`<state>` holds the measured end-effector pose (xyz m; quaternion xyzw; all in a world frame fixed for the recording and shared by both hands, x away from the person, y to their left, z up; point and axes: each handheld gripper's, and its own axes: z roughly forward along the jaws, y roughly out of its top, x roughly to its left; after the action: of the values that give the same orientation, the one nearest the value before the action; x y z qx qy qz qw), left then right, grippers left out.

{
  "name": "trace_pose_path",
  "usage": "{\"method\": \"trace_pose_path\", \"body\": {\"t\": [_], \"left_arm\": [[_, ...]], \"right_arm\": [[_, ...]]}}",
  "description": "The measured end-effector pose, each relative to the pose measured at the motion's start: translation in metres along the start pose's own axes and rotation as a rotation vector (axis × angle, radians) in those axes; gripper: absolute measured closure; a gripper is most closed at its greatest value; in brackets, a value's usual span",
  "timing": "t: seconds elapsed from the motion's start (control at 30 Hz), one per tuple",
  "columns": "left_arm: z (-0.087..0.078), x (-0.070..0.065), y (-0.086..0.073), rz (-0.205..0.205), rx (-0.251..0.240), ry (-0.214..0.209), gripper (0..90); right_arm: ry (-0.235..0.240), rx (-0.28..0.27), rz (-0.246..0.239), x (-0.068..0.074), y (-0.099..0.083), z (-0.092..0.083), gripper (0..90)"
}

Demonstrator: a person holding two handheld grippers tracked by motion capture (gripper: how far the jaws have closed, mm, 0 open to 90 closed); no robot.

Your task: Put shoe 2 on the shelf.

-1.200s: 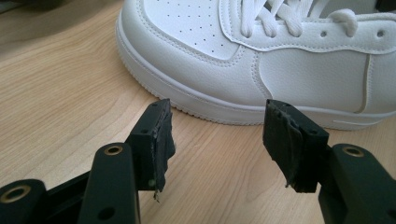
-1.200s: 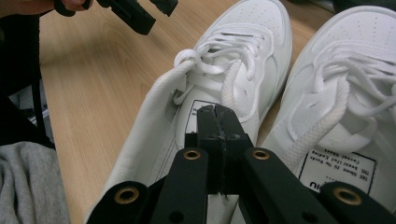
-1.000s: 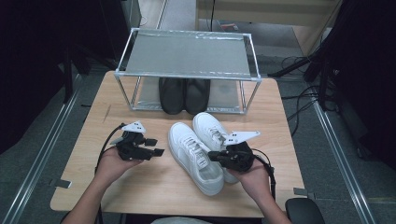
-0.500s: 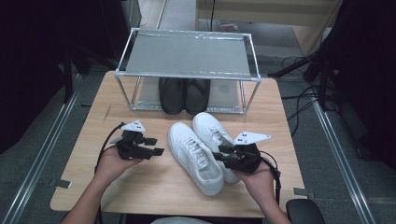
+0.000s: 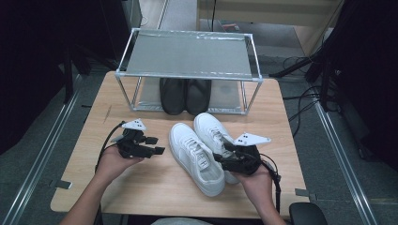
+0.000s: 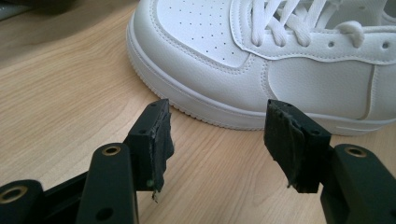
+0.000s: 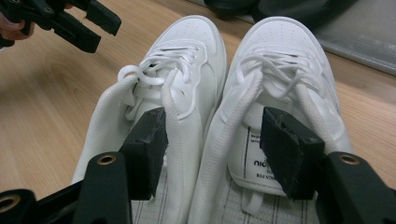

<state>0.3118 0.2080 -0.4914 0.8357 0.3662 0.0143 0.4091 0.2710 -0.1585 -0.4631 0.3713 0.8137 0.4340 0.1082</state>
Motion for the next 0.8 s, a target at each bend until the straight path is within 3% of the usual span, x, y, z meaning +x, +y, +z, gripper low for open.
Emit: {"method": "trace_pose_path", "body": {"t": [0.13,0.3,0.6,0.8], "left_arm": [[0.001,0.001,0.001,0.002,0.005,-0.003,41.8],[0.001,0.002,0.003,-0.001,0.003,-0.005,41.8],[0.003,0.004,0.004,0.001,0.004,-0.006,41.8],[0.003,0.004,0.006,0.001,0.003,-0.003,41.8]], "right_arm": [[0.001,0.007,0.008,0.005,0.001,0.008,39.5],[-0.029,0.016,0.014,0.012,0.001,0.02,37.3],[-0.043,0.031,0.033,0.014,0.002,0.031,38.6],[-0.079,0.059,0.011,0.016,0.0,0.035,48.5]]}}
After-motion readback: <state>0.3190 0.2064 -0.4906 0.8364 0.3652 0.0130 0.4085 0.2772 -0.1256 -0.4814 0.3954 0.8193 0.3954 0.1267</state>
